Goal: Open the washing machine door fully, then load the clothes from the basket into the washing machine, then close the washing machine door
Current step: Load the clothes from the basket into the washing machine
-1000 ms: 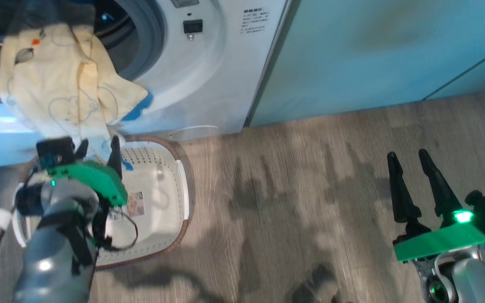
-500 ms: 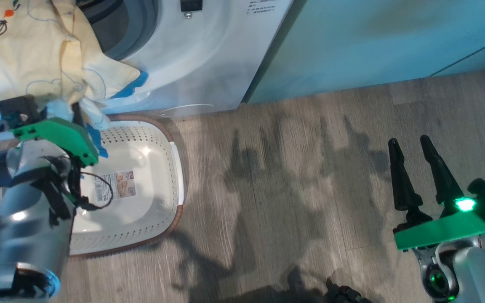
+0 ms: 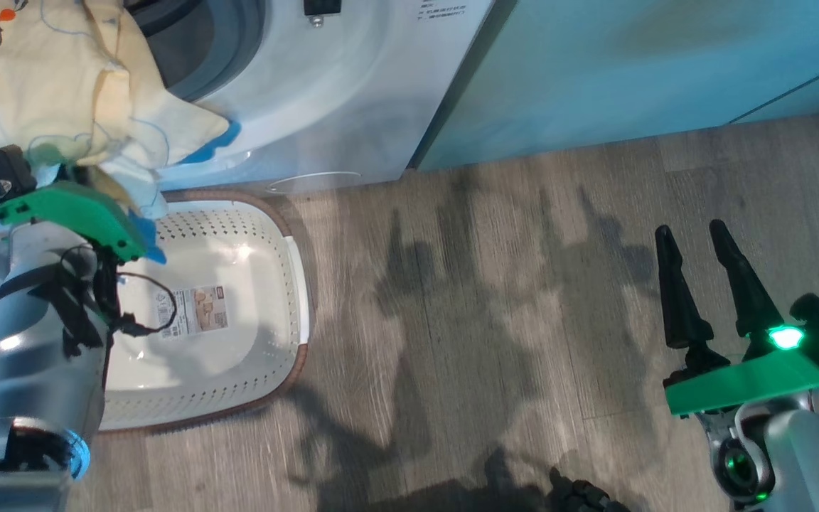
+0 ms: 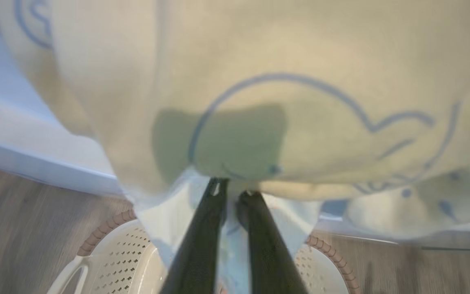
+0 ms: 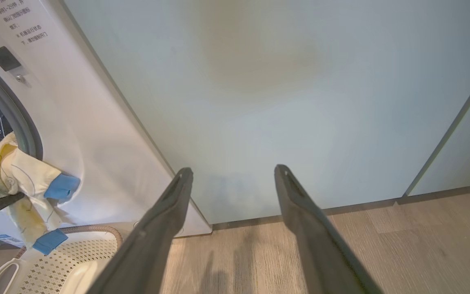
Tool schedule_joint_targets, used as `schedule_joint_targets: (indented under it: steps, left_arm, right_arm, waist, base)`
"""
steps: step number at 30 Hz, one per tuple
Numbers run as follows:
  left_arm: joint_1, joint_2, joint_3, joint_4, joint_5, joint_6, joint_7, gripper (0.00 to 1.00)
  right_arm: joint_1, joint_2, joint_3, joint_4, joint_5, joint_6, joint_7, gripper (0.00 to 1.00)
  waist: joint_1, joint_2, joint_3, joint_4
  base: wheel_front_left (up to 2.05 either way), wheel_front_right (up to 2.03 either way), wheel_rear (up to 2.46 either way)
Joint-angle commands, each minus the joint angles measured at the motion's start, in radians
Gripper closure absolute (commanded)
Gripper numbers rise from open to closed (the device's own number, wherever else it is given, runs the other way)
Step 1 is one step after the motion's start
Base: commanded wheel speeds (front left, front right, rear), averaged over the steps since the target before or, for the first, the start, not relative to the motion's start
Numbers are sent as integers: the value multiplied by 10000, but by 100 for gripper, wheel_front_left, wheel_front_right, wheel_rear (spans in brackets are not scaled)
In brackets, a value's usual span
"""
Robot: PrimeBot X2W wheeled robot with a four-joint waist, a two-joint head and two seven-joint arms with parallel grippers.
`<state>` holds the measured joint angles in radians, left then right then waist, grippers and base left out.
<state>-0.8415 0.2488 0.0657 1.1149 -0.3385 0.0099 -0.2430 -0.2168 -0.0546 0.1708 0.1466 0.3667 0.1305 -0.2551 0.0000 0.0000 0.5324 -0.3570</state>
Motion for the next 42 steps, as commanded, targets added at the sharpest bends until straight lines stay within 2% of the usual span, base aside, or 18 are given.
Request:
schedule_joint_targets:
  steps: [1, 9, 15, 22, 30, 36, 42]
  left_arm:
    - [-207, 480, 202, -207, 4, -45, -128, 100]
    - [106, 338, 128, -657, 124, -309, -182, 100]
    - [754, 168, 264, -1913, 146, -685, -185, 100]
    - [1475, 239, 414, -3516, 32, -1117, -186, 100]
    - [2111, 316, 108, -5035, -132, -1315, -64, 100]
    - [1990, 762, -249, -6424, -388, -1371, 872, 100]
    - [1136, 1313, -444, -7219, -766, -1390, 1892, 100]
  right_arm:
    - [-51, -59, 192, -251, -53, 2, -67, 0]
    - [23, -114, 210, -202, -70, 2, -67, 0]
    - [106, -108, 185, -191, -58, 2, -67, 0]
    - [141, -72, 214, -152, -17, 2, -67, 0]
    - [214, -42, 221, -88, 14, 2, -67, 0]
    - [204, -25, 228, -110, 21, 2, -67, 0]
    - [32, -11, 269, -165, 55, 2, -67, 0]
  waist:
    - [0, 0, -18, 5]
    - [0, 0, -267, 41]
    - [0, 0, -450, 146]
    - [0, 0, -617, 240]
    - [0, 0, -848, 290]
    - [0, 0, -835, 326]
    - [0, 0, -569, 261]
  base:
    - [0, 0, 0]
    - [0, 0, 0]
    - [0, 0, 0]
    - [0, 0, 0]
    - [0, 0, 0]
    - [0, 0, 0]
    - [0, 0, 0]
